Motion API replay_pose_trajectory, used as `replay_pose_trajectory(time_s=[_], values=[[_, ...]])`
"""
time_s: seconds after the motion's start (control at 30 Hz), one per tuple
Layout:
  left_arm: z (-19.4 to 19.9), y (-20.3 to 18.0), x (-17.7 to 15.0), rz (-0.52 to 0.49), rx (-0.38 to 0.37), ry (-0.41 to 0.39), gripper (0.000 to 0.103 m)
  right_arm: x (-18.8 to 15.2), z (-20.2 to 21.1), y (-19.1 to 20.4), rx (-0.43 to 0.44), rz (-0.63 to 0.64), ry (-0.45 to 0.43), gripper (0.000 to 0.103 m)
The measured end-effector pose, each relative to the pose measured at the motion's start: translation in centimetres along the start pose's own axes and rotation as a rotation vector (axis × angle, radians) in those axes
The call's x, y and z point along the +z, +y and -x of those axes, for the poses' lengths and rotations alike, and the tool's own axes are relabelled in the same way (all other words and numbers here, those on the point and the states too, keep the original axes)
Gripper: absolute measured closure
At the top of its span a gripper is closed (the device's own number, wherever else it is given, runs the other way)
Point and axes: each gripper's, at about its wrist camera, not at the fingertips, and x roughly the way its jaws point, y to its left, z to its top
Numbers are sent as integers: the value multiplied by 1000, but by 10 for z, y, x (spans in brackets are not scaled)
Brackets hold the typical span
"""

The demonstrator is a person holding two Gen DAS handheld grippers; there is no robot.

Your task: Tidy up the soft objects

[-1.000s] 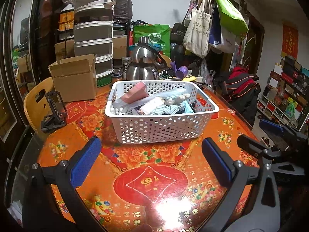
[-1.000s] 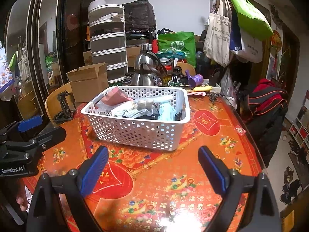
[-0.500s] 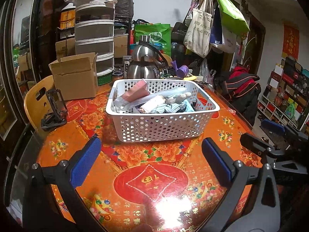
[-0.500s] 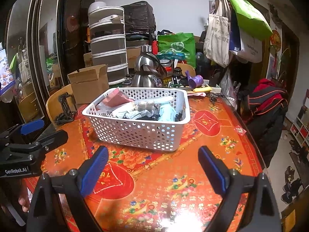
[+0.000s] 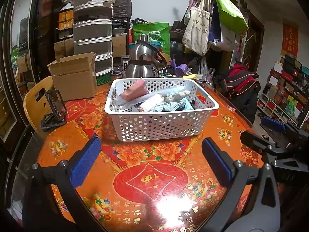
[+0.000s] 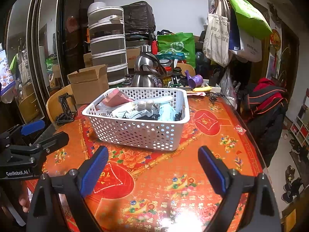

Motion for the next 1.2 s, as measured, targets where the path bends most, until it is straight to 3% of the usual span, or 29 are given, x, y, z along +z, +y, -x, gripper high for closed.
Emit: replay_pose_trajectory(time_s=[1.2], values=[[-2,0,-5,-1,-9,8,0,2,5,3,-5,-5,-11,9]])
